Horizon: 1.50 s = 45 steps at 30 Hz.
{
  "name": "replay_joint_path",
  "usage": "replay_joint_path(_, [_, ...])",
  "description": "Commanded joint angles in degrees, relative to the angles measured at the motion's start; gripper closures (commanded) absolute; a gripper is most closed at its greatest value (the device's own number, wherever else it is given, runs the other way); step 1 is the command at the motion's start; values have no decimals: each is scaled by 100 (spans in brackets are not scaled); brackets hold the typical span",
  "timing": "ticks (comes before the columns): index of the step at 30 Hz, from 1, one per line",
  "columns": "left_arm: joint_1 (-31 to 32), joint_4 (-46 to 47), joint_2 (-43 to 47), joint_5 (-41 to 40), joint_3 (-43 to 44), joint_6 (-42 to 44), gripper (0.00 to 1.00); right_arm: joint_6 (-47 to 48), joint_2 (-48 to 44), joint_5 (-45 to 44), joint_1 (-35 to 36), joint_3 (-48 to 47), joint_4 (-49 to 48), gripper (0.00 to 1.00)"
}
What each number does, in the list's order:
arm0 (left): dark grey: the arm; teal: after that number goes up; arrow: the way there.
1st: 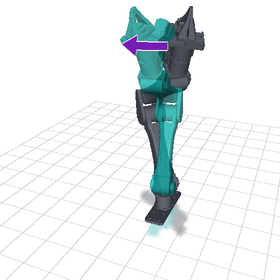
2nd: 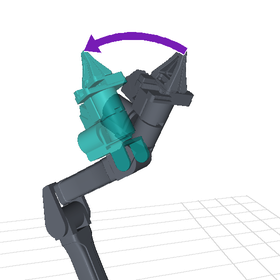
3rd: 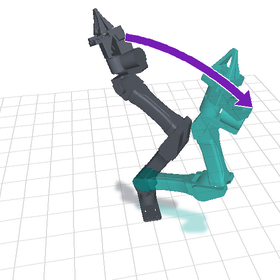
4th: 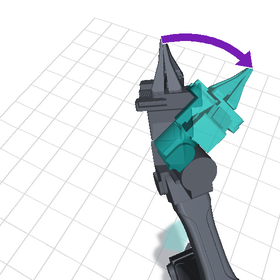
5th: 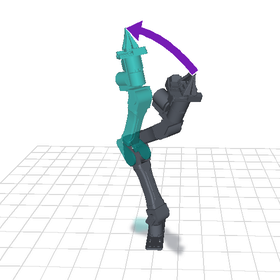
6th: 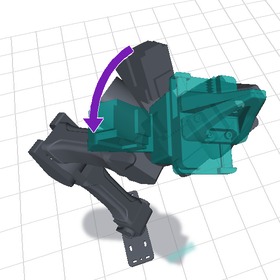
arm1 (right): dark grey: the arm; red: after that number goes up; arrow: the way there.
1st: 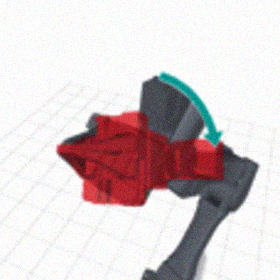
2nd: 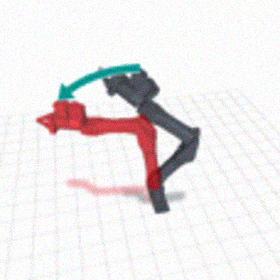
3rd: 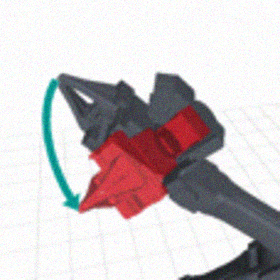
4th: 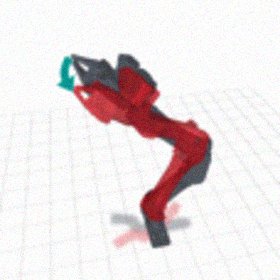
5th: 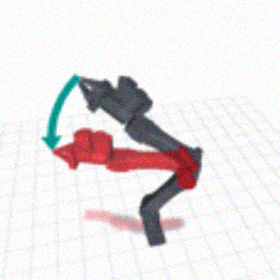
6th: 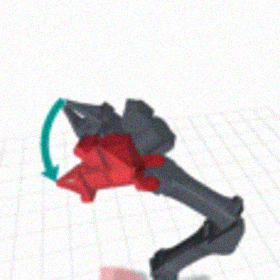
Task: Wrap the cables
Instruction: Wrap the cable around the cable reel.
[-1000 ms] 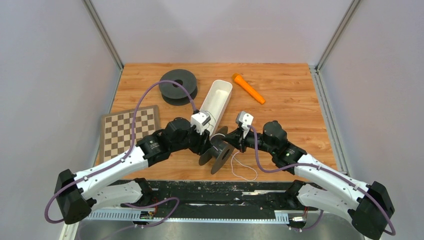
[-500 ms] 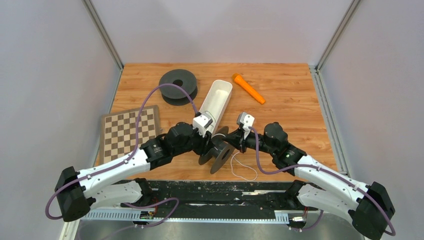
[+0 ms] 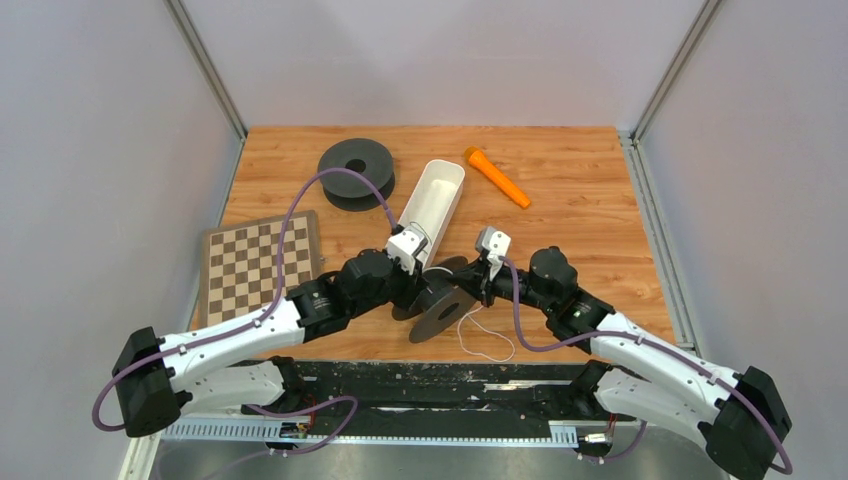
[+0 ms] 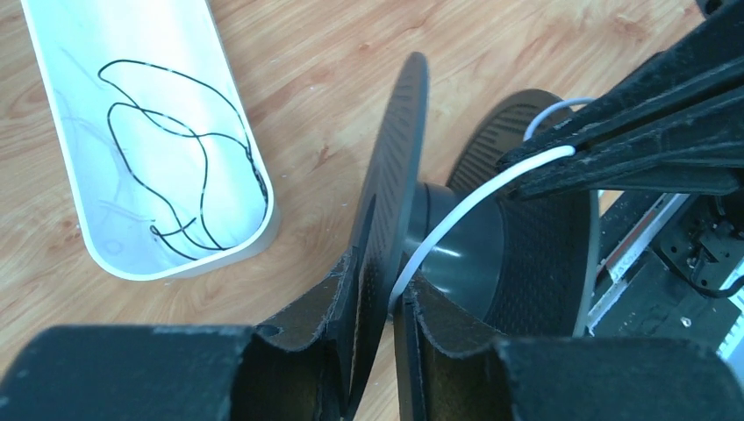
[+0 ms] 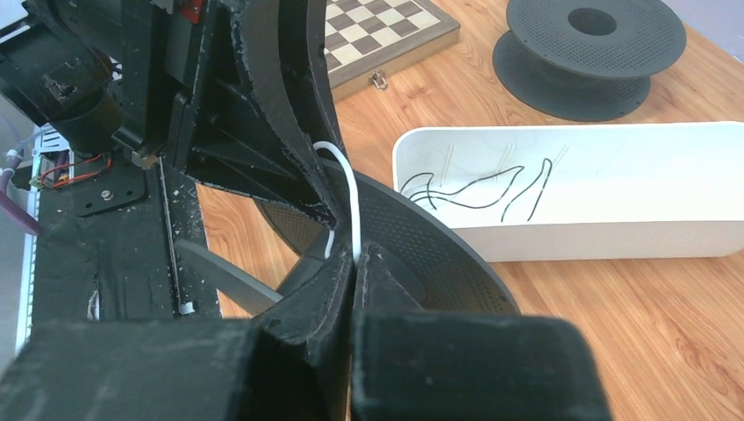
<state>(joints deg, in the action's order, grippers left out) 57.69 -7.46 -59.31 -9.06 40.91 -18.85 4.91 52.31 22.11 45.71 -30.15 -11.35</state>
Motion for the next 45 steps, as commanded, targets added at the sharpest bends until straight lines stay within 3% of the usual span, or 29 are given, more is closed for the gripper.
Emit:
replay_joint_path(1, [36,124,-63,-259,-40,-73,72,148,-200,-196,27,162,182,100])
replay_joint_path(11, [65,-20,-21,-288,-67,-23,77,239,-464,-558,20,283,277,99])
replay_joint_path(34, [64,-413,146,-274,-151,167,72,440,-512,-822,22,273,551,100])
replay_joint_path(45, [65,-213,326,366,-264,273,59,607,-478,-647,22,268,580,100])
